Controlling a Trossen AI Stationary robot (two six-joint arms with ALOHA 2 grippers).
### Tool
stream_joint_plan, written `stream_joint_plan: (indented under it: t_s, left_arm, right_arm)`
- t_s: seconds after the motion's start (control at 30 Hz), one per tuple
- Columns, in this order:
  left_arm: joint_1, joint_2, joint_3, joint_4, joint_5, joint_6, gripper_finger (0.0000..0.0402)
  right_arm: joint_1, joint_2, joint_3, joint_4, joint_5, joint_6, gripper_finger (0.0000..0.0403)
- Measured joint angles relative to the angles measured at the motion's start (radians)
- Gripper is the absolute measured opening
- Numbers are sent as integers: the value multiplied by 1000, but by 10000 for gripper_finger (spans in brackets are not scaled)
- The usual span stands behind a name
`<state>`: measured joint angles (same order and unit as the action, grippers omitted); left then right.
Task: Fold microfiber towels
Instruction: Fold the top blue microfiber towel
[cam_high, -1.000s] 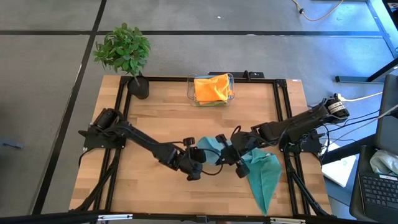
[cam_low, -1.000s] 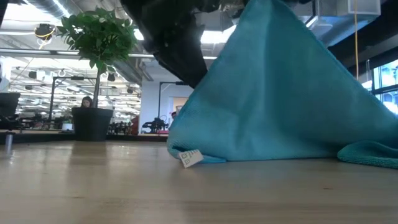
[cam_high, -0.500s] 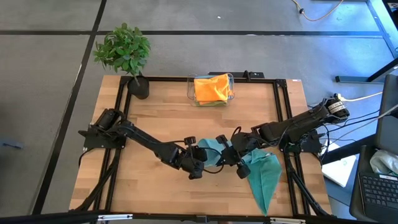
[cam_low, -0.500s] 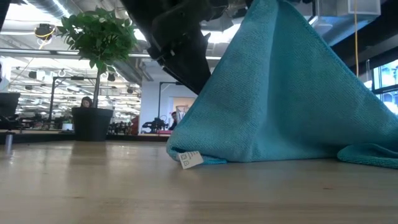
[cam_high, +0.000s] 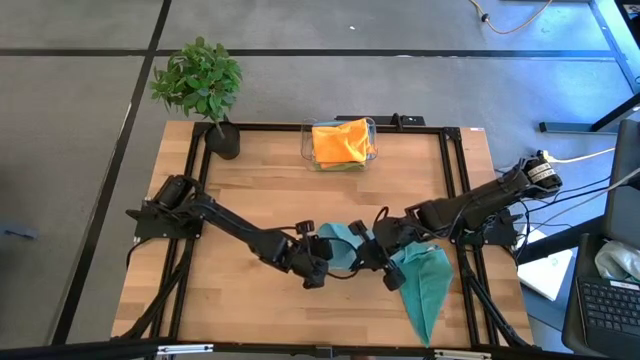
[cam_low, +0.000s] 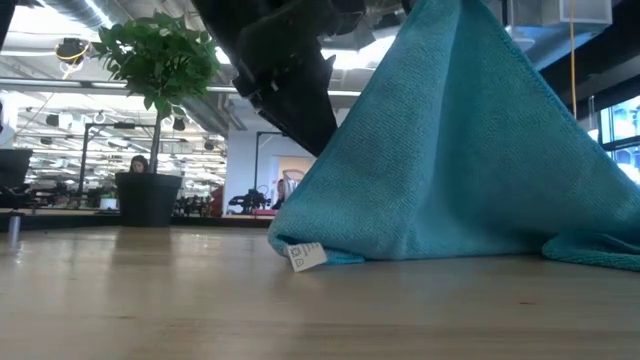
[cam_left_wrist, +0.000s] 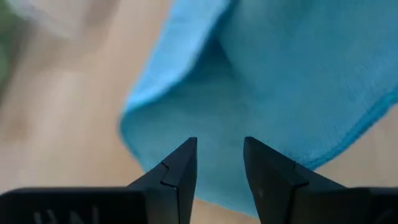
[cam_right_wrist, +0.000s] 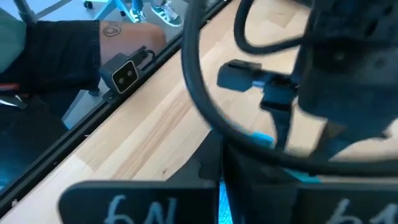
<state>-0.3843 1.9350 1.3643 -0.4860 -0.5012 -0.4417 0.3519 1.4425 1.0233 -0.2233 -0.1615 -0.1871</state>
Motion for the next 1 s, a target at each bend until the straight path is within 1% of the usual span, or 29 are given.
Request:
stream_joint_plan:
  t_s: [0.1, 0.17, 0.37, 0.57, 0.73, 0.8, 0.9, 1.0]
  left_arm:
    - [0, 5, 0, -7, 113, -19, 124]
    - [-2, 4, 0, -10, 168, -30, 124]
    - [-32, -8, 0, -15, 139, -53, 124]
    - [-45, -6, 0, -22, 138, -56, 124]
    - [-39, -6, 0, -53, 128, -127, 124]
    - [-39, -6, 0, -66, 128, -130, 124]
    - [-39, -7, 0, -63, 126, -128, 124]
    - [-37, -6, 0, -52, 137, -138, 124]
  right_arm:
    - [0, 0, 0, 1, 34, -2, 10]
    - [-1, 0, 0, -9, 57, 4, 10]
    - [0, 0, 0, -52, 121, 10, 10]
    - [7, -3, 0, -52, 242, 20, 10]
    - [38, -24, 9, -42, 321, -29, 10]
    - [52, -40, 13, -38, 351, -29, 10]
    - [72, -63, 14, -43, 359, -28, 10]
    - [94, -81, 14, -51, 428, -31, 10]
